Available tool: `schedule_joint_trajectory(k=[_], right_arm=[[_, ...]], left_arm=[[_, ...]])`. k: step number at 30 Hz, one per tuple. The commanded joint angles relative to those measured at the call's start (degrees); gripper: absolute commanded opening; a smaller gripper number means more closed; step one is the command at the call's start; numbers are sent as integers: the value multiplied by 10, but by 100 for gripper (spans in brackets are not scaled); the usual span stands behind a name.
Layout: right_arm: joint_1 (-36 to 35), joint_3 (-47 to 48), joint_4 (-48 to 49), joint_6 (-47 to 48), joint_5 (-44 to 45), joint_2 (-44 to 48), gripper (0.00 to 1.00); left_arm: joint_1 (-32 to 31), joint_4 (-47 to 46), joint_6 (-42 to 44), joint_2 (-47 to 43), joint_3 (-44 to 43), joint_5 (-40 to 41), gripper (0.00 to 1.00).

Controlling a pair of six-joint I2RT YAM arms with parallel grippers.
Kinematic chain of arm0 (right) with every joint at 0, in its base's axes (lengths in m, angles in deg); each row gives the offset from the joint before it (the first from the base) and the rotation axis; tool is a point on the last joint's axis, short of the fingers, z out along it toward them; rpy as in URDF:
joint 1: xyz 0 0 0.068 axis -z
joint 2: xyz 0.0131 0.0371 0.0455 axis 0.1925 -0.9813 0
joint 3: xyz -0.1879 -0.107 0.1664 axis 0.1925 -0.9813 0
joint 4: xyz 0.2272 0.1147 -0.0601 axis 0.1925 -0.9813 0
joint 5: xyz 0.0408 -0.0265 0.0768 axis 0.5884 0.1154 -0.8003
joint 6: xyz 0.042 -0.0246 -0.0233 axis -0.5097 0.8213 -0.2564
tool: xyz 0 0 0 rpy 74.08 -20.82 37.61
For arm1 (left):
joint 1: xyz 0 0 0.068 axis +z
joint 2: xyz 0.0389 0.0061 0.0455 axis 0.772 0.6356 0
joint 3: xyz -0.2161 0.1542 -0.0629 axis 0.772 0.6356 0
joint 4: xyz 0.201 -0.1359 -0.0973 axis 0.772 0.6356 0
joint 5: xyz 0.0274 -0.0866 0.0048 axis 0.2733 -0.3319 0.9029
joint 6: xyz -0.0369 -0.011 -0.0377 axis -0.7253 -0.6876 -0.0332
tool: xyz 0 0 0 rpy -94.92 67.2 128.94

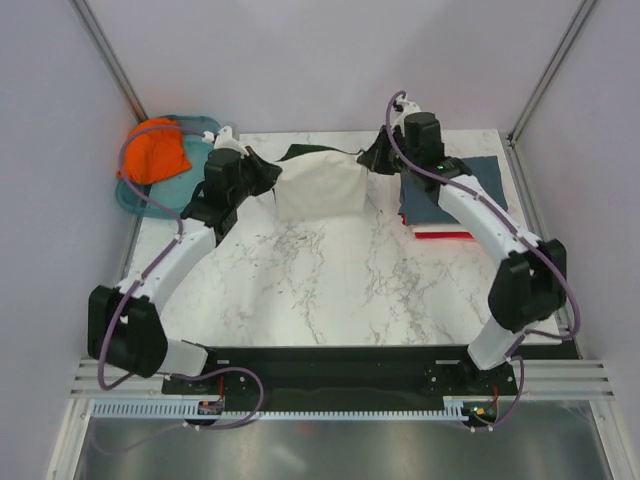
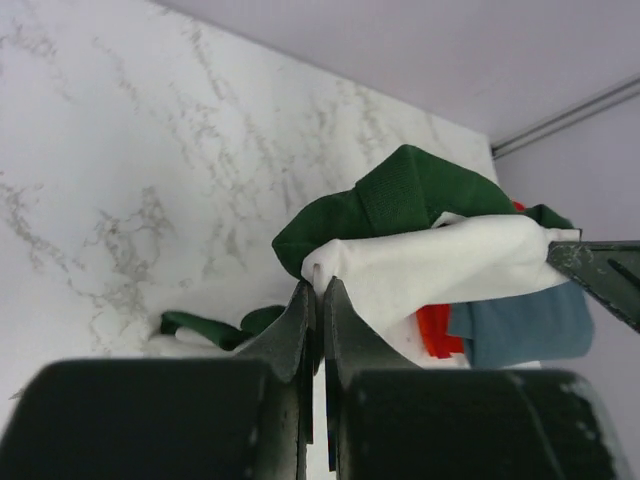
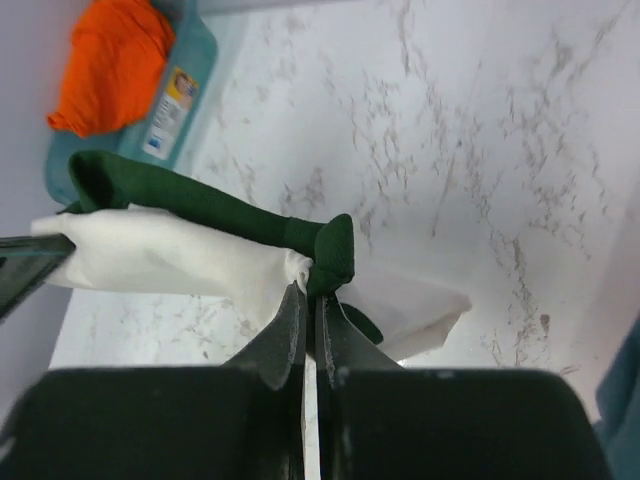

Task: Fold and stack the t-shirts
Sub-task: Neatly place the folded tshirt to the corner

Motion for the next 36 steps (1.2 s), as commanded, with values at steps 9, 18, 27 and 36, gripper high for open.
schedule_joint_trajectory(k=[9, 18, 27, 36], right_arm=[[74, 1, -109, 26, 146, 257, 0], [139, 40, -201, 61, 331, 306, 0], [255, 45, -205, 70, 305, 273, 0], [335, 46, -203, 63, 260, 226, 0]], left_arm=[[-125, -61, 2, -61, -88, 24, 2], [-247, -113, -7, 53, -196, 34, 2], [-310, -127, -21, 192, -317, 35, 2], [-323, -115, -49, 279, -401, 45, 2]])
